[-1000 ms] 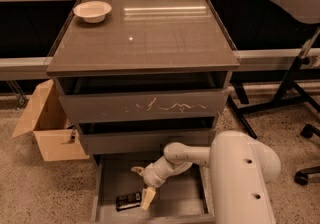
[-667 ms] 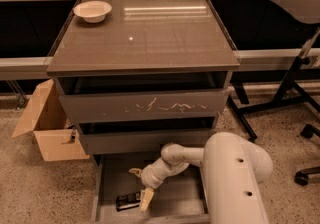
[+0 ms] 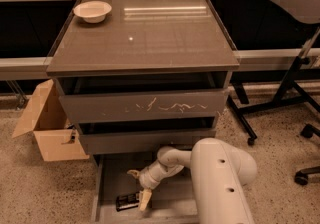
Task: Pick rxbar chocolate from bottom drawer and place on counter
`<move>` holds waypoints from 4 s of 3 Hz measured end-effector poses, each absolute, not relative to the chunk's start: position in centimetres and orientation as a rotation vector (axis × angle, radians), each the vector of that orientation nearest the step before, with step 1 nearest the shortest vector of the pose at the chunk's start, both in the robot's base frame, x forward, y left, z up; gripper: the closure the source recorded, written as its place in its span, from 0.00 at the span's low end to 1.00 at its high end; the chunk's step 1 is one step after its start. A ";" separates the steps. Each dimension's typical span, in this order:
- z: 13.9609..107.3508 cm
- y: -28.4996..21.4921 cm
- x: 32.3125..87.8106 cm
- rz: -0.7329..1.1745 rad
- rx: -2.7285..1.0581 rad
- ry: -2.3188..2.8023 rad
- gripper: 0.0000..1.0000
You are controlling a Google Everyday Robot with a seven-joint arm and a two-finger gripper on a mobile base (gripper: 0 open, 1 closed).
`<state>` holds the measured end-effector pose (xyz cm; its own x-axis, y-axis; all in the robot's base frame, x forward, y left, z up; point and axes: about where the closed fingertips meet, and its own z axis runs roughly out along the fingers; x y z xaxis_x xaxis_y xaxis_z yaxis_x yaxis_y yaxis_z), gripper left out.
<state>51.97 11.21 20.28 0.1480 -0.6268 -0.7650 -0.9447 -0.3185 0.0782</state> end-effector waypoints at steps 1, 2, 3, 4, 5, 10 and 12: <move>18.0 12.2 52.5 0.983 -2.039 1.484 0.00; 15.3 13.6 52.6 0.992 -2.069 1.477 0.00; 12.9 14.6 52.6 0.986 -2.089 1.474 0.00; 11.2 15.3 52.4 0.966 -2.103 1.477 0.00; 9.9 15.5 52.1 0.952 -2.105 1.490 0.18; 12.0 15.0 51.6 0.913 -2.099 1.409 1.00; 20.0 13.2 49.9 0.916 -2.047 1.058 1.00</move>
Offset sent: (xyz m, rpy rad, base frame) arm 0.0139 0.0391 -0.0803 -0.0454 -0.0154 0.0644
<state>49.93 13.16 20.04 0.4303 -0.4025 -0.8080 -0.8571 -0.4632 -0.2257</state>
